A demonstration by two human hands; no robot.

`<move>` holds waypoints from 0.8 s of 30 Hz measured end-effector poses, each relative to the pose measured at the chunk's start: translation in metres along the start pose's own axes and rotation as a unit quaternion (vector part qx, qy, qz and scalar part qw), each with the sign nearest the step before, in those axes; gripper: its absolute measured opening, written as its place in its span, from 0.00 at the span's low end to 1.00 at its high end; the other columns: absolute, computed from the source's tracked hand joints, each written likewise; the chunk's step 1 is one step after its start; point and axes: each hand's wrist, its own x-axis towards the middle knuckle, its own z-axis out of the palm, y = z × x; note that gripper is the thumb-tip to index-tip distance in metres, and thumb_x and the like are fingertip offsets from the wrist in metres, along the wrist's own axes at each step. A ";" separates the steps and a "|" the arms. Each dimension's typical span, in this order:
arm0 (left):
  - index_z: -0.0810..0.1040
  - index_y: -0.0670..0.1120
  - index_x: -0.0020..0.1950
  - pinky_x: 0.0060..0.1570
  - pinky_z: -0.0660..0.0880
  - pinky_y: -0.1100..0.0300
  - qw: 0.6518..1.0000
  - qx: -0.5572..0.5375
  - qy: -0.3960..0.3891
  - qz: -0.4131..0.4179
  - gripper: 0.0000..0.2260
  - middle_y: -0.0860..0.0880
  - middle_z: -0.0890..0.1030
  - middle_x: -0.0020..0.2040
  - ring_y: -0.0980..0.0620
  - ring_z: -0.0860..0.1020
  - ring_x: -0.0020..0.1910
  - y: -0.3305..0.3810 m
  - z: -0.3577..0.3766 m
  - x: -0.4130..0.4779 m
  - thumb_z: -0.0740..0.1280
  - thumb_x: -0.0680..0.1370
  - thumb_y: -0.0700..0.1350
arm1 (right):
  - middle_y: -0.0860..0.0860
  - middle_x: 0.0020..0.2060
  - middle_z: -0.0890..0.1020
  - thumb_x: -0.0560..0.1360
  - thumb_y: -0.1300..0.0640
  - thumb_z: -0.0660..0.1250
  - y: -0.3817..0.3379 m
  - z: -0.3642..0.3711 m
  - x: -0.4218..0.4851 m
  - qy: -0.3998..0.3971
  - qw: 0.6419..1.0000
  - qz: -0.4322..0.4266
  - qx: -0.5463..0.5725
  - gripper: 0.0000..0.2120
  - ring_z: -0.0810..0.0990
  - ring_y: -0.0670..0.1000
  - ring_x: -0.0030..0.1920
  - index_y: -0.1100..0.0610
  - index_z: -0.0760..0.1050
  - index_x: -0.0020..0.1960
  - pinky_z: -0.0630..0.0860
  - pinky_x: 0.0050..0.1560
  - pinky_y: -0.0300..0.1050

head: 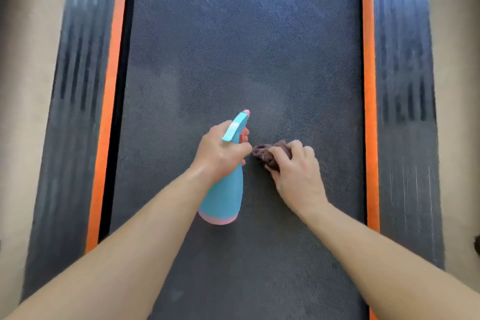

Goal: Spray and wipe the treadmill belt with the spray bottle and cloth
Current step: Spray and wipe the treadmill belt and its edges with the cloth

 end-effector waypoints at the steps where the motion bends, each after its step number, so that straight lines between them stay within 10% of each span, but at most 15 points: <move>1: 0.82 0.53 0.53 0.51 0.85 0.45 1.000 0.005 0.007 0.001 0.18 0.51 0.84 0.46 0.49 0.83 0.36 -0.001 0.001 -0.003 0.67 0.65 0.48 | 0.59 0.50 0.75 0.69 0.52 0.78 -0.003 0.000 -0.003 -0.003 1.000 0.007 -0.004 0.19 0.73 0.62 0.44 0.53 0.79 0.58 0.76 0.37 0.55; 10: 0.75 0.61 0.58 0.46 0.70 0.70 0.998 0.013 0.027 0.048 0.20 0.63 0.80 0.53 0.65 0.76 0.39 -0.028 -0.005 -0.026 0.71 0.67 0.51 | 0.59 0.51 0.74 0.73 0.50 0.76 -0.008 0.002 -0.005 -0.001 0.999 0.034 -0.010 0.16 0.73 0.62 0.44 0.52 0.79 0.59 0.76 0.39 0.56; 17: 0.73 0.71 0.53 0.60 0.79 0.47 0.997 -0.062 0.046 0.015 0.23 0.60 0.81 0.55 0.45 0.84 0.51 -0.037 -0.006 -0.034 0.67 0.65 0.46 | 0.60 0.52 0.74 0.75 0.49 0.73 -0.008 -0.002 -0.005 0.000 0.999 0.036 0.010 0.15 0.72 0.62 0.45 0.53 0.79 0.59 0.78 0.42 0.58; 24: 0.78 0.60 0.54 0.48 0.77 0.57 1.000 0.003 -0.016 0.011 0.19 0.56 0.83 0.52 0.55 0.79 0.42 -0.036 -0.002 -0.049 0.69 0.65 0.47 | 0.58 0.55 0.72 0.76 0.47 0.71 -0.019 -0.012 -0.020 -0.054 0.993 0.099 0.044 0.18 0.73 0.63 0.49 0.51 0.77 0.63 0.78 0.47 0.59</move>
